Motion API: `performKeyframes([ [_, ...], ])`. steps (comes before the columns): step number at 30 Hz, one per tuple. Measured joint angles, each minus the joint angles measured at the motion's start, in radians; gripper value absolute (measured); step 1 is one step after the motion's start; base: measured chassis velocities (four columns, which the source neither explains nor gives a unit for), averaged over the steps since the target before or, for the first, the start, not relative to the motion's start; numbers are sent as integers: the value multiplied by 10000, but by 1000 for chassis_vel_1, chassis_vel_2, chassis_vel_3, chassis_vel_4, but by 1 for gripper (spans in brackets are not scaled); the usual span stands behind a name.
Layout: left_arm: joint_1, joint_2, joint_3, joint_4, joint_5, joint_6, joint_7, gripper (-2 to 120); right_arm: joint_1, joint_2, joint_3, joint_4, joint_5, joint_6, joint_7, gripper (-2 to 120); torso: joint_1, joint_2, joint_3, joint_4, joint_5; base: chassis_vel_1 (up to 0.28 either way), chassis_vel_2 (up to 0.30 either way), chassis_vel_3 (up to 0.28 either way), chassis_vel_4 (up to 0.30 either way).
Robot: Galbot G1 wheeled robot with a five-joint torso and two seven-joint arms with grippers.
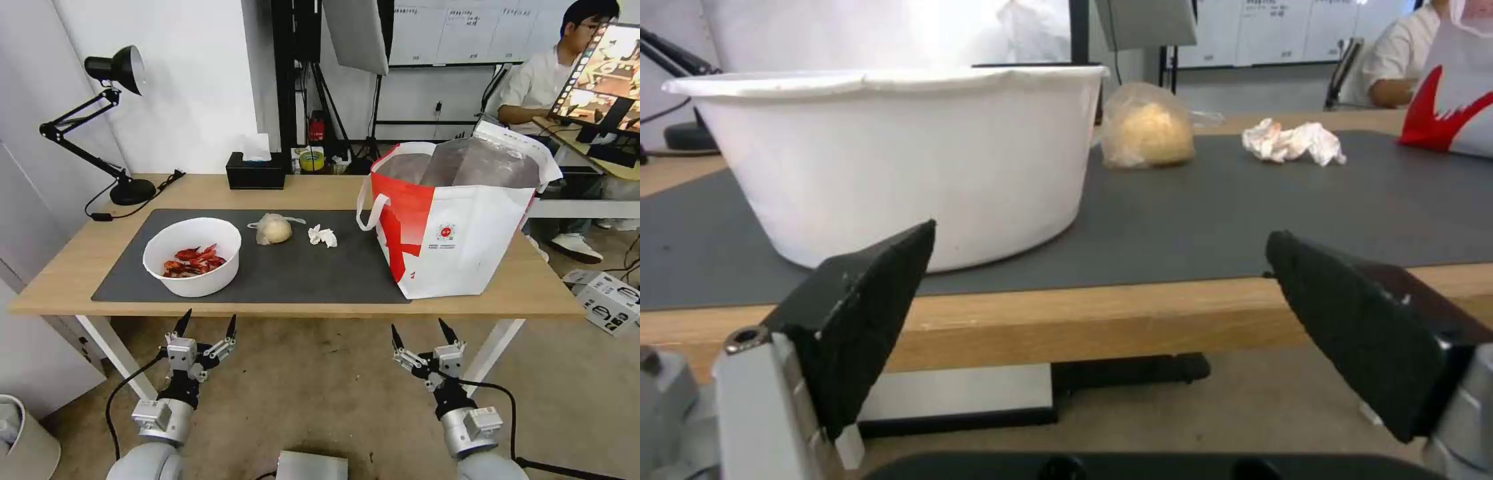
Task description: Pick up the trash from the table and place it into the takeout bag.
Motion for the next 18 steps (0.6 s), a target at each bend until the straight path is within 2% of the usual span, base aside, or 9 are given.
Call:
performKeyframes([
  [8, -4, 17, 32, 32, 5, -9, -1, 100, 555, -130, -554, 11, 332, -159, -18, 100, 0, 0, 0, 1, 1, 0, 0, 0, 0],
  [12, -163, 104, 252, 130, 10, -9, -2, 100, 1175, -210, -888, 132, 813, -451, -81, 100, 0, 0, 1, 4, 2, 0, 0, 0, 0],
  [13, -238, 161, 359, 176, 13, 0, 0, 100, 1349, -234, -935, 190, 1064, -550, -147, 100, 0, 0, 1, -5, 0, 0, 0, 0, 0],
  [18, -239, 202, 425, 201, 28, 18, -2, 100, 2121, -447, -1299, 298, 2161, -1130, -265, 100, 1, 0, 1, 1, 1, 0, 0, 0, 0],
])
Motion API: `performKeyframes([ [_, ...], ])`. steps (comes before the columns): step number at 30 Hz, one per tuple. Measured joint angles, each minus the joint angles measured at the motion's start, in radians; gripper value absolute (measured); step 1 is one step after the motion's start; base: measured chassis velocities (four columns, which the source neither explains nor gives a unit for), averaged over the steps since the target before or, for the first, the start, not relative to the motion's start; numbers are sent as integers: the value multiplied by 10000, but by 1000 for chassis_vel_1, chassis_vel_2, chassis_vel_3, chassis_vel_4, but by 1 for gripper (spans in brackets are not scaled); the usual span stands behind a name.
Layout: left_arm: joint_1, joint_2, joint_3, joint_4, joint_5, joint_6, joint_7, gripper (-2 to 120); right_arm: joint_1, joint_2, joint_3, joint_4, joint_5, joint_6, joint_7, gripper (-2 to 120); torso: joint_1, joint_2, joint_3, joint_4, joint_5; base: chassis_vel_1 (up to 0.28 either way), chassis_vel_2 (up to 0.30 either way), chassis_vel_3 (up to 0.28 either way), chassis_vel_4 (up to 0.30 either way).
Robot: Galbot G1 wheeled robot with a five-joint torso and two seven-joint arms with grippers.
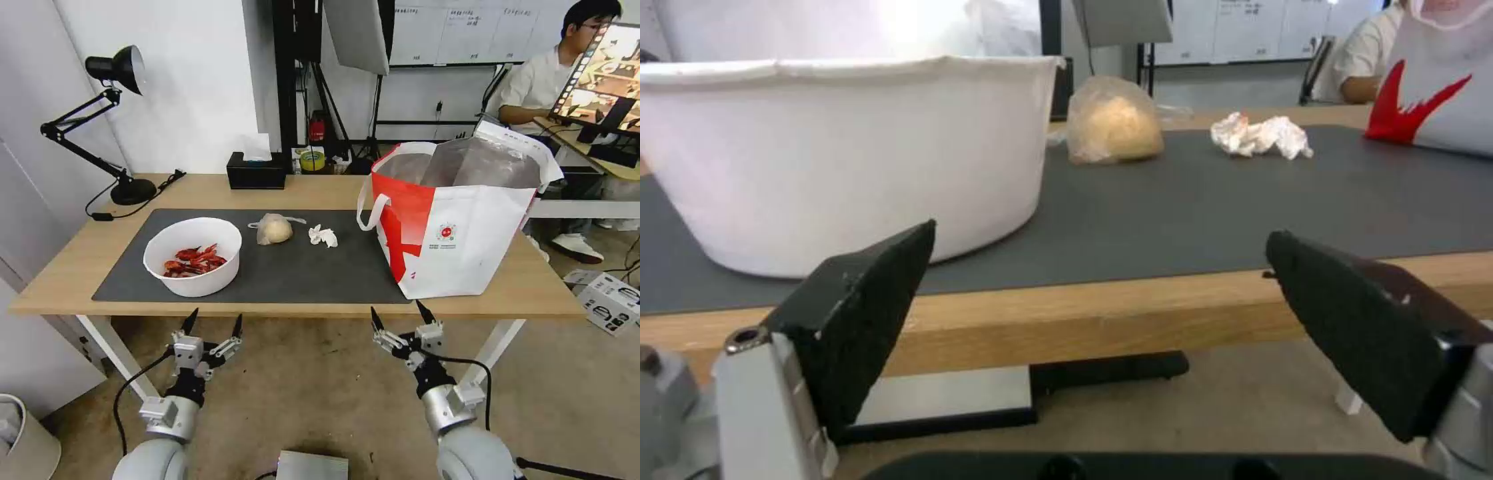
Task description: Pick up the trash from the table and place it into the takeout bag.
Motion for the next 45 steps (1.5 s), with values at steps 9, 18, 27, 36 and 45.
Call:
performKeyframes([
  [9, -30, 10, -55, -20, 5, 41, 1, 100, 2568, -200, -1329, -922, 1776, -1000, 466, 100, 0, 0, 1, -1, -1, 0, 0, 0, 0],
  [18, 120, 29, -412, -14, 36, 43, 1, 100, 5089, 239, -2474, -2483, 1753, -1648, 1478, 100, 1, 0, 1, 0, 0, 0, 0, 0, 0],
  [27, 185, 34, -675, 34, 32, -34, 2, 100, 6512, 908, -3338, -4148, 1318, -2016, 2260, 100, 0, -1, 1, 0, -1, 0, 0, 0, 0],
  [36, 217, 8, -812, 34, -6, -161, 5, 100, 8343, 1644, -4184, -6248, 1315, -2046, 2660, 100, 1, -1, 0, 0, -1, 0, 0, 0, 0],
  [45, 179, -80, -824, 61, -26, -269, 6, 100, 9412, 2206, -4862, -7997, 1693, -1999, 2725, 97, 1, -1, 0, 0, -1, 0, 0, 0, 0],
])
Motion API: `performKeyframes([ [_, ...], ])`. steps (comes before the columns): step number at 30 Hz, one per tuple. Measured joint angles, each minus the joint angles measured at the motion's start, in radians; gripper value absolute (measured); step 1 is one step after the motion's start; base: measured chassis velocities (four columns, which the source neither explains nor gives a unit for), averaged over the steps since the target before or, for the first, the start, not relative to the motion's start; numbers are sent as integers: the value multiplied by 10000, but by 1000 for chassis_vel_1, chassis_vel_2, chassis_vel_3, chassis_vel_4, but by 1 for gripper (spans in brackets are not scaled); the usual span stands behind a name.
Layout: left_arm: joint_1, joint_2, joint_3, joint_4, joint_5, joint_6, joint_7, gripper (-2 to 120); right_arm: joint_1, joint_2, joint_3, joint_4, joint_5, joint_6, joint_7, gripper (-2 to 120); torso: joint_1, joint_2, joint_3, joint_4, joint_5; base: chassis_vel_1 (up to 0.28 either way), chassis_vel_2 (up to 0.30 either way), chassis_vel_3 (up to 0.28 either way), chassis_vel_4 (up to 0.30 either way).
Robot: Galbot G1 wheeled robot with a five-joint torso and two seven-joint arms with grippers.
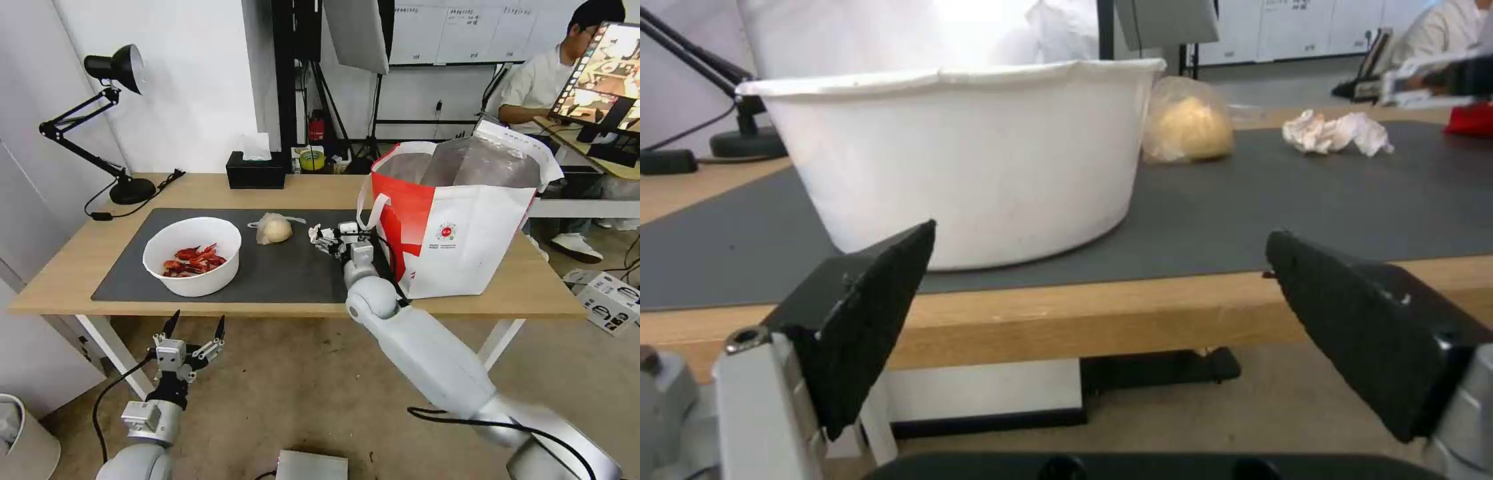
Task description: Pick up the trash from the table and place it into the takeout bag.
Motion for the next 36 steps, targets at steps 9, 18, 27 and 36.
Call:
performKeyframes([
  [9, -6, -9, -58, 0, -18, -56, 0, 100, 502, 680, -380, -1269, 48, 177, -36, 83, -1, 1, -1, 0, 0, 0, 0, 0, 0],
  [18, 4, -19, -113, 14, -21, -192, 0, 100, 528, 824, -589, -1406, 43, 226, -58, 56, -1, 2, -1, 0, 0, 0, 0, 0, 0],
  [27, 19, -36, -61, 71, -13, -275, 2, 100, 453, 727, -654, -1387, 45, 229, -56, 21, -1, 1, -1, -1, 1, 0, 0, 0, 0],
  [36, 26, -72, -34, 73, 0, -277, 8, 100, 393, 442, -881, -1136, 302, 235, 21, 0, -1, 1, -1, 0, 1, 0, 0, 0, 0],
])
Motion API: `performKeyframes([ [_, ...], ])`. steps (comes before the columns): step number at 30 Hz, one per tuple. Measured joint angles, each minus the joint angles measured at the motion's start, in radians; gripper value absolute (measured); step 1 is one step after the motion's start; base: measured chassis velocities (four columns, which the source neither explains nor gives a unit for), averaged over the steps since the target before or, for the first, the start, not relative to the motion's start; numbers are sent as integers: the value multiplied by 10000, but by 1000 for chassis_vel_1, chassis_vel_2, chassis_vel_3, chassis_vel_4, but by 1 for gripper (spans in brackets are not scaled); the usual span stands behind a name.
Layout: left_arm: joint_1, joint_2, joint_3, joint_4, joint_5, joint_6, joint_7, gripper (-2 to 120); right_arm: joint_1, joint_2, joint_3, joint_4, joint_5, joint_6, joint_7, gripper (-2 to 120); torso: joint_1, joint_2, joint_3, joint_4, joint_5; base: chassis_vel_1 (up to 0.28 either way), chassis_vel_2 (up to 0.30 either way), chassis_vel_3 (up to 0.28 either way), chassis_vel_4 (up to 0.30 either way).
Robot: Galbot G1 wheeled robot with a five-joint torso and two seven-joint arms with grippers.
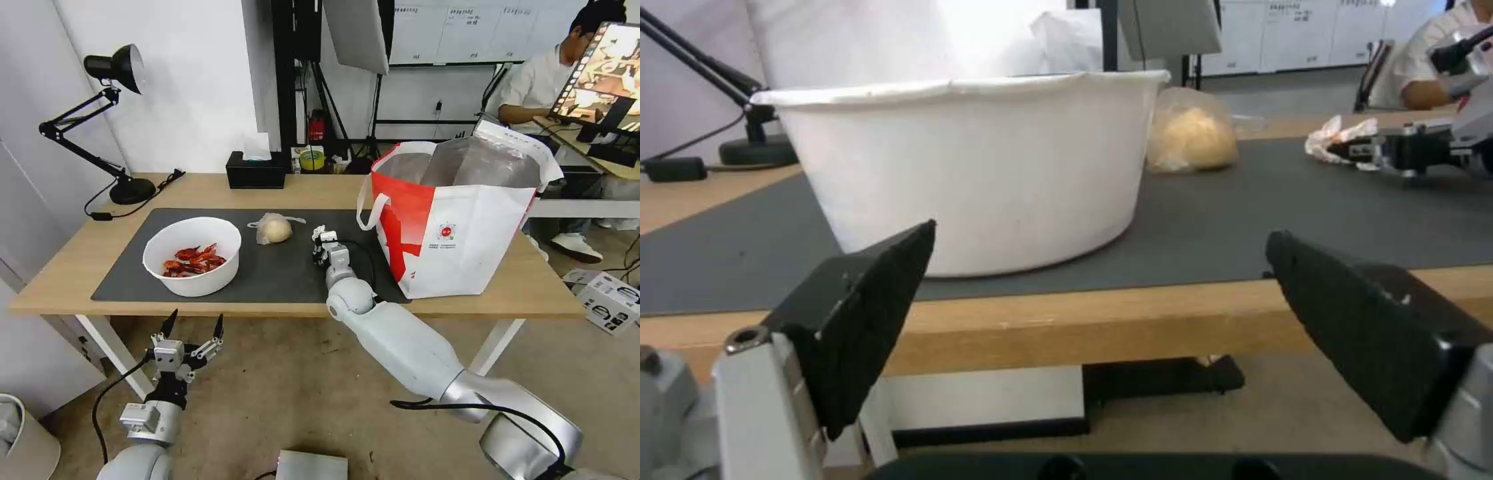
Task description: Pick up the trash from the table and place it into the takeout bag.
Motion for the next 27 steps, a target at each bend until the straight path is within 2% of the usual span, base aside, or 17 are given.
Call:
performKeyframes([
  [9, 33, 14, -76, -8, 11, -8, 2, 100, -297, -680, -64, 1878, 630, -84, 160, 0, 0, 0, 0, 0, 0, 0, 0, 0, 0],
  [11, 68, 32, -119, -41, 13, -8, 2, 100, -506, -970, 106, 3000, 971, -207, 159, 0, 0, 0, 0, 0, 0, 0, 0, 0, 0],
  [12, 68, 32, -119, -41, 13, -8, 2, 100, -506, -970, 106, 3000, 971, -207, 159, 0, 0, 0, 0, 0, 0, 0, 0, 0, 0],
  [16, 150, -13, -171, -82, 32, -11, 3, 100, -901, -1414, 473, 4861, 1479, -374, 171, 0, 0, 1, 0, -1, 1, 0, 0, 0, 0],
  [17, 150, -13, -171, -82, 32, -11, 3, 100, -901, -1414, 473, 4861, 1479, -374, 171, 0, 0, 1, 0, -1, 1, 0, 0, 0, 0],
  [22, 216, -100, -216, -137, 71, -24, 3, 100, -1051, -1486, 1125, 6585, 1663, -749, 791, 0, 0, 1, -1, 0, 0, 0, 0, 0, 0],
  [27, 248, -174, -167, -162, 187, -28, 3, 100, -777, -1478, 1771, 7641, 1624, -1188, 1472, 0, -1, 0, 0, -1, 0, 0, 0, 0, 0],
])
